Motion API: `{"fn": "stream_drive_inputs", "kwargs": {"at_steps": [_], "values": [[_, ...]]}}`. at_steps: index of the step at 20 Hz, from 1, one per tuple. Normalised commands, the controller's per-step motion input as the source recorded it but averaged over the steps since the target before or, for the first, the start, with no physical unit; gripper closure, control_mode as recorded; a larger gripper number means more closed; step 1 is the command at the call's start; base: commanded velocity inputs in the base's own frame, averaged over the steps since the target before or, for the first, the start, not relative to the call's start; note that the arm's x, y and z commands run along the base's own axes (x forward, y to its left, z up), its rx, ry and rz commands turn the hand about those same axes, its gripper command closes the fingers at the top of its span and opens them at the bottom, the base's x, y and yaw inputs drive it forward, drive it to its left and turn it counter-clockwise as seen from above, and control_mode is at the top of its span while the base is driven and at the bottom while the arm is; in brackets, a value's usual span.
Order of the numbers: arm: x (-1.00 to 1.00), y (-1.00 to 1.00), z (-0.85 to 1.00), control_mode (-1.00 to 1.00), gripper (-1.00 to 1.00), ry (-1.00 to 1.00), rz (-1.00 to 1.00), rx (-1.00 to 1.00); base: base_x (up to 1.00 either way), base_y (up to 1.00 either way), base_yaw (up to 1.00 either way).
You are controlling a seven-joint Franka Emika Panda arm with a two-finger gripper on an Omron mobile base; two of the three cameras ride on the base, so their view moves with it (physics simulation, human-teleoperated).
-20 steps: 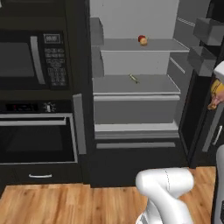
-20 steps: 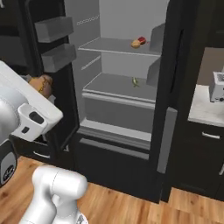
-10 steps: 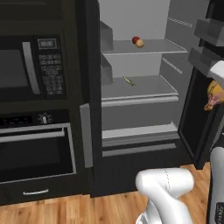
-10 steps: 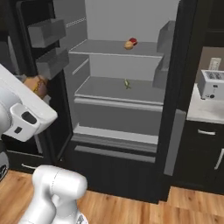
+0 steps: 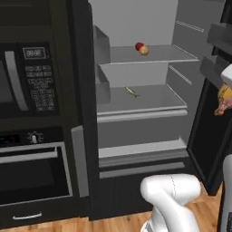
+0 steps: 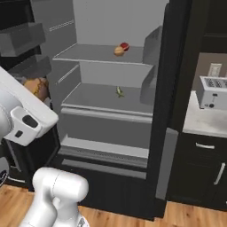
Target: Transport the chicken drumstick and onion to the fridge. Place the chicken drumstick on the rack containing meat and place the onion on the rack containing the vegetable, ensuring meats and vegetables are on different racks.
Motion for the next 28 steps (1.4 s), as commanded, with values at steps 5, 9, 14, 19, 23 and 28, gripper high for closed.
{"fn": "stream_drive_inputs", "kwargs": {"at_steps": [5,9,14,19,23,28], "values": [[0.0,0.0,0.0,1.0,1.0,0.0,0.0,0.0,0.84,0.04,-0.01],[0.0,0.0,0.0,1.0,1.0,0.0,0.0,0.0,0.98,-0.01,0.0],[0.0,0.0,0.0,1.0,1.0,0.0,0.0,0.0,0.89,0.0,0.0],[0.0,0.0,0.0,1.0,1.0,0.0,0.0,0.0,0.86,0.0,-0.02],[0.14,0.01,-0.07,-1.0,1.0,0.0,-0.02,-0.01,0.53,0.01,-0.05],[0.16,0.13,-0.9,-1.0,1.0,0.2,-0.11,-0.13,0.0,0.0,0.0]]}}
